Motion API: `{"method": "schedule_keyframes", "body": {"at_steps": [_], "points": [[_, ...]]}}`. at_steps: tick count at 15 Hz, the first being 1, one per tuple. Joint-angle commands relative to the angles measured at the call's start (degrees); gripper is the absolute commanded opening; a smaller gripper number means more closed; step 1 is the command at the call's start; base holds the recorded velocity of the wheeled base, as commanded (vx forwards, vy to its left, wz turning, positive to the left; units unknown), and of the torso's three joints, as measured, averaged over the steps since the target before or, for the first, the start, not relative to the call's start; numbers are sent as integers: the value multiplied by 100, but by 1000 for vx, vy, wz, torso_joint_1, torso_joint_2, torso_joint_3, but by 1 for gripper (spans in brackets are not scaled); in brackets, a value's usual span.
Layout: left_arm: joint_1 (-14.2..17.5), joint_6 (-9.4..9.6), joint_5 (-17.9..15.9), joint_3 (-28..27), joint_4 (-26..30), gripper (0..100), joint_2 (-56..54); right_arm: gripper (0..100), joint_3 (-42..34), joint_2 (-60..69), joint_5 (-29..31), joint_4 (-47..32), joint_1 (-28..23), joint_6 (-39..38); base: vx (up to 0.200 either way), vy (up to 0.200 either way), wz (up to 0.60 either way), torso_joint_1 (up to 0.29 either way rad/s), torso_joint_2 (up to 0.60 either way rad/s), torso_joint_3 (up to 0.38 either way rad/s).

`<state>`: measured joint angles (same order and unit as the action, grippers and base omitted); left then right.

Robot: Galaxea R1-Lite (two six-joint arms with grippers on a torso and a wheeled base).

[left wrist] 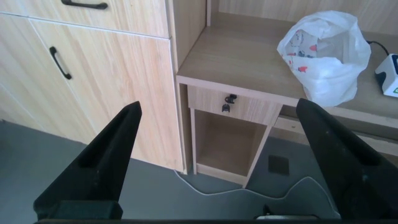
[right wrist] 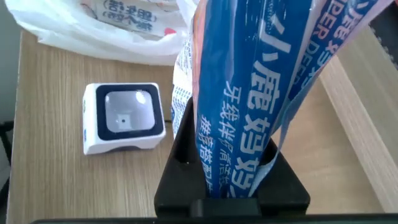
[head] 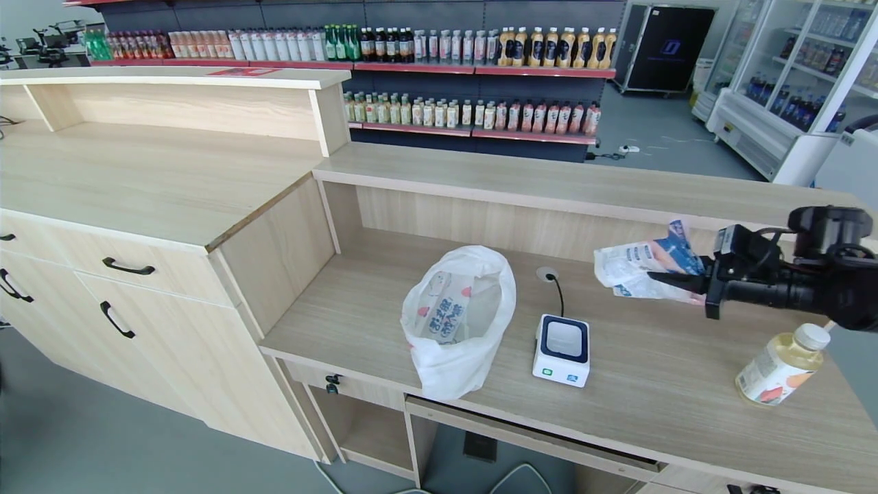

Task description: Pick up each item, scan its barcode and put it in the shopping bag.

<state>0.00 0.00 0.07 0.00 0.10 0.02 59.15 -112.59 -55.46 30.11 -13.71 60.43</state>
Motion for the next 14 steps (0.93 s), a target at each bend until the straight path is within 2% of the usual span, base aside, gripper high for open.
{"method": "schedule_keyframes", "body": {"at_steps": [1,4,5,9,11,14], "points": [[0,0,1,0,-1,100,-2,0,-817,1389,492,-5,-940,-620,0,0,0,0,0,0],[0,0,1,0,-1,100,-2,0,-1775,1837,536,-84,-1590,-629,0,0,0,0,0,0],[0,0,1,0,-1,100,-2,0,-1889,1969,536,-278,-1784,-620,0,0,0,0,0,0],[0,0,1,0,-1,100,-2,0,-1705,2163,747,-462,-1722,-752,0,0,0,0,0,0],[0,0,1,0,-1,100,-2,0,-1635,2312,1485,-366,-1292,-963,0,0,600,2,5,0],[0,0,1,0,-1,100,-2,0,-1626,2206,3234,557,229,-2343,0,0,600,-5,2,-2]]}}
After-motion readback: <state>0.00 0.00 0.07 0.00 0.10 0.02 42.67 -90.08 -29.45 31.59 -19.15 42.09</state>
